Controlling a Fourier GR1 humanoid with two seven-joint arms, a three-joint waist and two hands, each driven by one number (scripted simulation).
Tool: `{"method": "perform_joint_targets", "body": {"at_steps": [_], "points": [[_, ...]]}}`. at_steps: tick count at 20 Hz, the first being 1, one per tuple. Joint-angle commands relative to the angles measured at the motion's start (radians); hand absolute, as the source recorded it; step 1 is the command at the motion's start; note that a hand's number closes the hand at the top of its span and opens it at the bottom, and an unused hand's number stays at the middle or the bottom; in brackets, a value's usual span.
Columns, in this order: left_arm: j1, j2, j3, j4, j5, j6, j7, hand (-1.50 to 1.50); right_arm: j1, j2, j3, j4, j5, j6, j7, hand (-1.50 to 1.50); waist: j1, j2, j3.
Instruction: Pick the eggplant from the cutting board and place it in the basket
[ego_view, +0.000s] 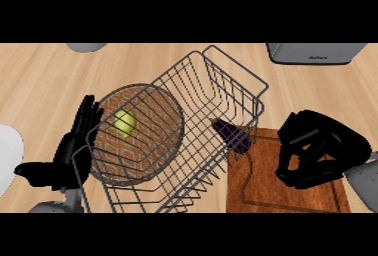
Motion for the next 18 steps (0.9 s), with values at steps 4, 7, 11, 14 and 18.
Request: {"method": "perform_joint_targets", "body": {"at_steps": [4,7,11,14,18], "points": [[-0.035,-0.009,0.025,-0.024,-0.007,-0.003,0.052,0.00,-0.207,0.200,0.030,0.277,0.117,0.016,-0.028,1.50,0.012,0.003,0.000],[-0.036,-0.006,0.036,-0.037,-0.016,-0.020,0.075,0.00,-0.243,0.225,-0.009,0.267,0.133,0.049,0.014,1.50,-0.002,-0.001,0.000],[0.002,-0.021,0.029,-0.049,-0.036,-0.024,0.064,0.00,-0.238,0.269,0.023,0.366,0.262,-0.009,-0.091,1.50,-0.002,0.000,0.000],[-0.033,-0.043,0.043,0.002,-0.040,-0.024,0.043,0.00,-0.256,0.324,0.042,0.438,0.343,-0.075,-0.127,1.50,-0.002,0.000,0.000],[0.019,-0.046,0.036,-0.002,-0.044,-0.051,-0.002,0.00,-0.290,0.413,0.049,0.517,0.373,-0.118,-0.107,1.50,0.004,0.002,0.000]]}}
